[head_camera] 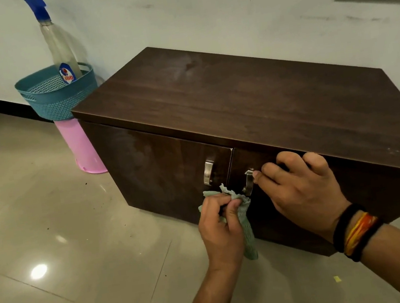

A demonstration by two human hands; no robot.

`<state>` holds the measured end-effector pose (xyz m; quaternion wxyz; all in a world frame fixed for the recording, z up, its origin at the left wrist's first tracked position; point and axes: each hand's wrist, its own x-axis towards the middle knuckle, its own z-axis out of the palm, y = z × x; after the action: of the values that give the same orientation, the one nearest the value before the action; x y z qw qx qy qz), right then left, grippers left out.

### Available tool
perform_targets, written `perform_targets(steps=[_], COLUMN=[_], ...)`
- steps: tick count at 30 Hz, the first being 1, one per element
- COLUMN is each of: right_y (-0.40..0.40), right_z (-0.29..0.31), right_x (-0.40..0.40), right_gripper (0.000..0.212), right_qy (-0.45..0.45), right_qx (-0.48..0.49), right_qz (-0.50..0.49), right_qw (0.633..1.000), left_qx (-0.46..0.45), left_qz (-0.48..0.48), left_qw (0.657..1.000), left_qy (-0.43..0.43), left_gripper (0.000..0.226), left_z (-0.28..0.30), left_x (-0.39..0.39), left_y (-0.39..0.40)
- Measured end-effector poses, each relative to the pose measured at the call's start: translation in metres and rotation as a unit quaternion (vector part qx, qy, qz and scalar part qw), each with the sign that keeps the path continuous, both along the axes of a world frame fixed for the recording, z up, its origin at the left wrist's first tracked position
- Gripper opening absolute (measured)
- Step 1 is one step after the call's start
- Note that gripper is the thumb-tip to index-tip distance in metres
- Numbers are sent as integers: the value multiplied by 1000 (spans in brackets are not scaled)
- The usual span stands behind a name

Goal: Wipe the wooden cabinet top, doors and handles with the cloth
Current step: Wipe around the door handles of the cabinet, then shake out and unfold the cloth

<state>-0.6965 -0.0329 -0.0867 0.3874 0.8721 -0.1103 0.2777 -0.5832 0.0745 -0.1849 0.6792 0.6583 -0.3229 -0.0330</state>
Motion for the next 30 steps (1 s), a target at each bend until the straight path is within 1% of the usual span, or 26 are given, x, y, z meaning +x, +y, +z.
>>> perform_targets(steps=[3, 5, 7, 9, 12, 15, 17, 18, 20, 21, 22, 23, 25, 26, 27, 29, 30], right_y=[5, 10, 16, 23, 33, 36, 34, 29, 17, 12, 8, 4, -3, -5, -8, -12, -18], right_z=[3, 8, 13, 20, 34, 57, 78, 90, 115, 127, 141, 154, 174, 183, 191, 203, 207], right_x=[1, 1, 4, 9, 18, 26, 30, 33, 36, 36, 35, 34, 32, 32, 32, 35, 36], right_gripper=[14, 14, 24, 36, 47, 59, 61, 55, 36, 31, 32, 34, 38, 39, 40, 32, 27], right_qy=[14, 15, 9, 1, -40, -103, -165, -201, -260, -284, -305, -318, -332, -339, -348, -372, -397], right_qx=[37, 68, 109, 176, 297, 421, 501, 541, 617, 642, 650, 645, 633, 632, 638, 664, 680], right_qz=[-9, -8, -3, 2, 13, 14, 33, 45, 71, 76, 79, 76, 76, 76, 80, 89, 97], right_qw=[999, 998, 994, 984, 954, 901, 849, 815, 739, 708, 691, 690, 696, 693, 683, 642, 610], left_qx=[-31, -45, -53, -68, -104, -129, -133, -121, -76, -59, -45, -34, -11, 7, 25, 76, 109], left_qz=[0, 3, 1, -20, -70, -151, -214, -251, -324, -358, -384, -401, -432, -447, -461, -480, -484], left_qw=[1000, 999, 998, 997, 991, 978, 964, 956, 938, 927, 919, 914, 902, 895, 887, 872, 864], left_qy=[1, 15, 19, 25, 42, 58, 80, 91, 102, 95, 74, 49, 22, 11, -2, -50, -91], left_gripper=[6, 6, 8, 9, 13, 22, 29, 34, 45, 44, 40, 39, 50, 56, 61, 74, 84], left_z=[19, 32, 45, 62, 92, 134, 170, 188, 220, 234, 247, 258, 274, 284, 295, 319, 332], left_x=[-1, 4, 8, 9, 15, 25, 30, 33, 41, 45, 49, 54, 61, 62, 62, 65, 69], left_y=[1, 0, 1, 3, 4, 2, 0, -2, -10, -11, -13, -15, -21, -23, -27, -37, -43])
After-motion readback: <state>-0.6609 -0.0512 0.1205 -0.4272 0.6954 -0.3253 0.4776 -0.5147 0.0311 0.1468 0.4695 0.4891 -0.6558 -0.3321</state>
